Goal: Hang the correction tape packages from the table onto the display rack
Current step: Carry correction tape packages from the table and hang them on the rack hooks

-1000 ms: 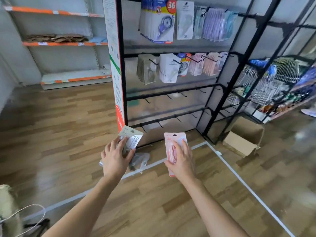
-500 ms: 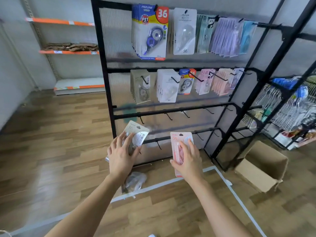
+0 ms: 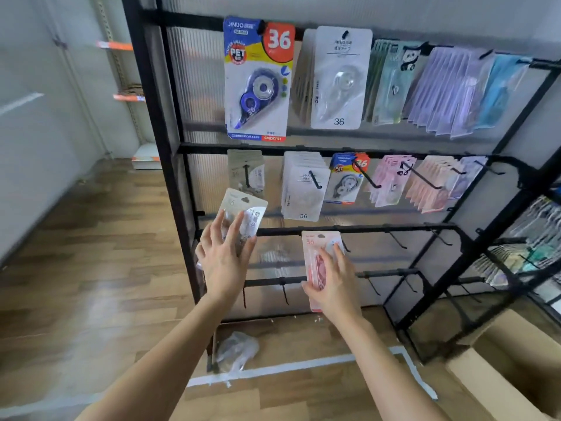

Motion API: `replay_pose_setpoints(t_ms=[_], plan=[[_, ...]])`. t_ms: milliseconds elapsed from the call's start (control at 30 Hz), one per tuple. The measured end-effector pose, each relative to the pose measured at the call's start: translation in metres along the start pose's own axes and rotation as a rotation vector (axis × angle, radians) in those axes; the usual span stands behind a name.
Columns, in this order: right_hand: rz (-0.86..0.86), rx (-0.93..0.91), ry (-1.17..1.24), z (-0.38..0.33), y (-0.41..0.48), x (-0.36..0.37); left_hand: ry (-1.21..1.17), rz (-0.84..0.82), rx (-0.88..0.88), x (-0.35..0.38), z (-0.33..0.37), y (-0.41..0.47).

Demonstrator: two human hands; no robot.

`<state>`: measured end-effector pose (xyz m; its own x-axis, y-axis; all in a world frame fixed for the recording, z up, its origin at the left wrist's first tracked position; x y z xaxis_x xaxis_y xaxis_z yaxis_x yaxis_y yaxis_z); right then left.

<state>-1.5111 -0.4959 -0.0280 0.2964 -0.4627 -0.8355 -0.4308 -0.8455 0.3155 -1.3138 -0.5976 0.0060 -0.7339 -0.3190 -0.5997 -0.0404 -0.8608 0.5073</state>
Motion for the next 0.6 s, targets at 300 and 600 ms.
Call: replay_pose_setpoints(t_ms=[300, 600], plan=[[-0.036, -0.200, 0.108, 0.037, 0.062, -0.006, 0.094, 0.172, -0.146, 0.038, 0.027, 0.014], [-0.097, -0.328, 0.174, 0.062, 0.096, -0.006, 0.146, 0.297, -0.225, 0.055, 0.036, 0.012]])
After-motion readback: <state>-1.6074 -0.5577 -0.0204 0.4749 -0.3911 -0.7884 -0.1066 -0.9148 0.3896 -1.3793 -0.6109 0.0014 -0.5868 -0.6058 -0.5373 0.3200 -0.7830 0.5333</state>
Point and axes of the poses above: each hand's wrist, its own y-axis towards the middle knuckle, its own x-axis out of the palm, z = x × y, the point moved 4 cm from there along y, towards the middle knuckle, and after that the axes turned 6 degrees about z, right-handed, at the moved point
